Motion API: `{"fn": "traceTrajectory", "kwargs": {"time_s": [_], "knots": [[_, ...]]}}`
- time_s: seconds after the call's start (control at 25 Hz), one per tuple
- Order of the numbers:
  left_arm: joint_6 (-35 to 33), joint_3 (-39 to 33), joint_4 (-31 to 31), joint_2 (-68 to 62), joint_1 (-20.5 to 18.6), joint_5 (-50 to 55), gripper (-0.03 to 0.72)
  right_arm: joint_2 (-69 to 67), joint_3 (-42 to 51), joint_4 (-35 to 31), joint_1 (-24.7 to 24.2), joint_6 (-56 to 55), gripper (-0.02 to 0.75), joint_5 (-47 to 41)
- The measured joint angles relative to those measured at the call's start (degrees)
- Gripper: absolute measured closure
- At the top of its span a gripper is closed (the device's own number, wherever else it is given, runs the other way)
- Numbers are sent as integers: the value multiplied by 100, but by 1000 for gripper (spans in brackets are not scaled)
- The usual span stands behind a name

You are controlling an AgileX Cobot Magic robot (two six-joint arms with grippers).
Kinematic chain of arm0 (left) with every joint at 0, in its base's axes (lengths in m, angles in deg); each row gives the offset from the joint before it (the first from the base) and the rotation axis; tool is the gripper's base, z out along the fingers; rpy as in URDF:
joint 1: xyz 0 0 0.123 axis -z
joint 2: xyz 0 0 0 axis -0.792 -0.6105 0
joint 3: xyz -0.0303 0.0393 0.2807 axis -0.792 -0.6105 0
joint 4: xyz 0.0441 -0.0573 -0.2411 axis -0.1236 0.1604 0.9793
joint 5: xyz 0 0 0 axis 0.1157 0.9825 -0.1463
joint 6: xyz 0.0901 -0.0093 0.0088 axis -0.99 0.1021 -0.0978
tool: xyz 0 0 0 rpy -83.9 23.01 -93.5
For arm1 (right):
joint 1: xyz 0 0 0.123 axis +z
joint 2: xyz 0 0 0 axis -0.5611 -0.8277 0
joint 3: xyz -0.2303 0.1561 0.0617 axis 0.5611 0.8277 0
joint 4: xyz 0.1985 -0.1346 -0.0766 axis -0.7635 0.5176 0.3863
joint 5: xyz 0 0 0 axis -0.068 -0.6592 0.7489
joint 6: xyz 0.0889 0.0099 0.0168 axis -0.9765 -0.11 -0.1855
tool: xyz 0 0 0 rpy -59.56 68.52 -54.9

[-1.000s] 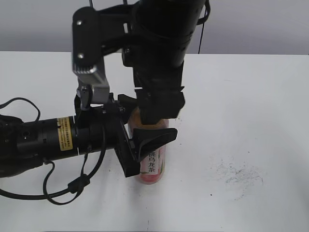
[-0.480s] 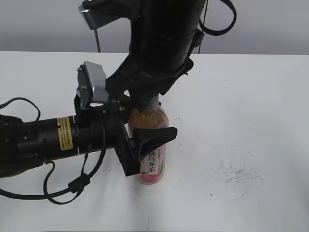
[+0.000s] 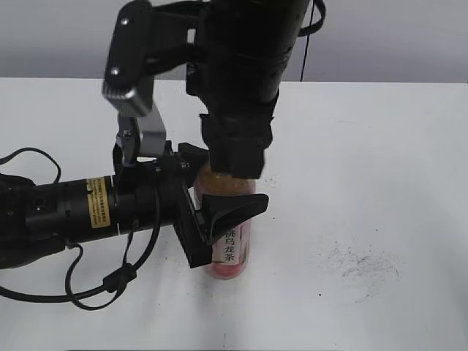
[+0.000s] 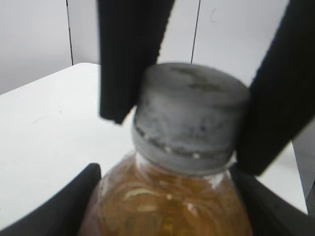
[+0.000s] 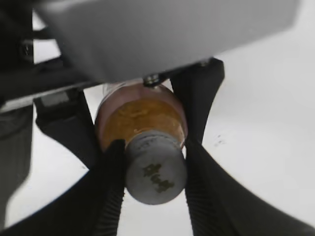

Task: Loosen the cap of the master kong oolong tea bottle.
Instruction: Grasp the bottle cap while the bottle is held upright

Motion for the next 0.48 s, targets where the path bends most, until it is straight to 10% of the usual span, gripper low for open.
{"fn": "traceTrajectory", "kwargs": {"time_s": [0.48], "knots": [[-32, 0, -31, 0, 0, -17, 240, -1, -67, -105, 11, 8192, 465, -34]]}}
